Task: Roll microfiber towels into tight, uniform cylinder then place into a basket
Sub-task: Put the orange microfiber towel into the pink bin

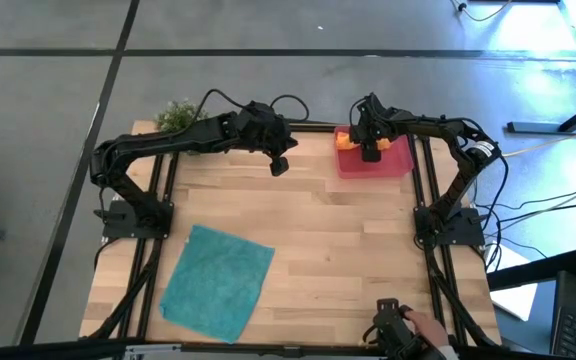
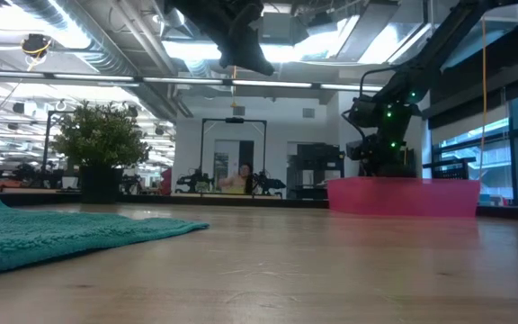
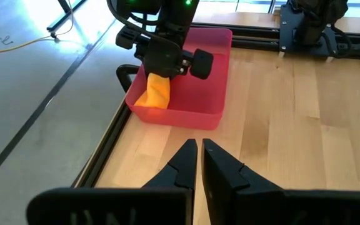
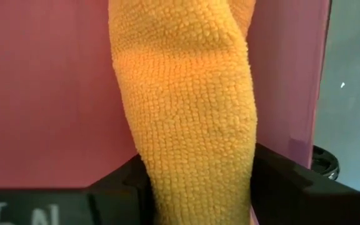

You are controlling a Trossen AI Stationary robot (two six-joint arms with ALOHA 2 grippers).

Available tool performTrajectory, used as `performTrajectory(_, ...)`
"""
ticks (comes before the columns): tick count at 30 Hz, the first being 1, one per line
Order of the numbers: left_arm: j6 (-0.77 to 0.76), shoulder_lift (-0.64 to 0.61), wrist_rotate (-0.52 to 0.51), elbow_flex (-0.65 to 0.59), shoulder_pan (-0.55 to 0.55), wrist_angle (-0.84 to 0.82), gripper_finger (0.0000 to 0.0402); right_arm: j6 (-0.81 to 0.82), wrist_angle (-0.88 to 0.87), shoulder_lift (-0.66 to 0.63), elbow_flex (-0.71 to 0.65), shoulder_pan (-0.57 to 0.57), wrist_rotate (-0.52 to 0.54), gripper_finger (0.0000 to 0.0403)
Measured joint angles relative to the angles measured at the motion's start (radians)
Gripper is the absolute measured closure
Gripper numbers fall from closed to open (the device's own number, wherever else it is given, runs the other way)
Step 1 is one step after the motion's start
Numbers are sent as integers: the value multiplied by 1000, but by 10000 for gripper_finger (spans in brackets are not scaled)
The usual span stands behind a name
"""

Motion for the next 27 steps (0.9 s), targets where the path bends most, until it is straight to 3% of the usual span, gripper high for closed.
performTrajectory(19, 0, 0, 0, 0, 0, 0, 388, -2, -20, 0, 0, -3, -72, 209)
performTrajectory(27, 0, -1, 0, 0, 0, 0, 388, -4, -22, 0, 0, -9, -67, 104)
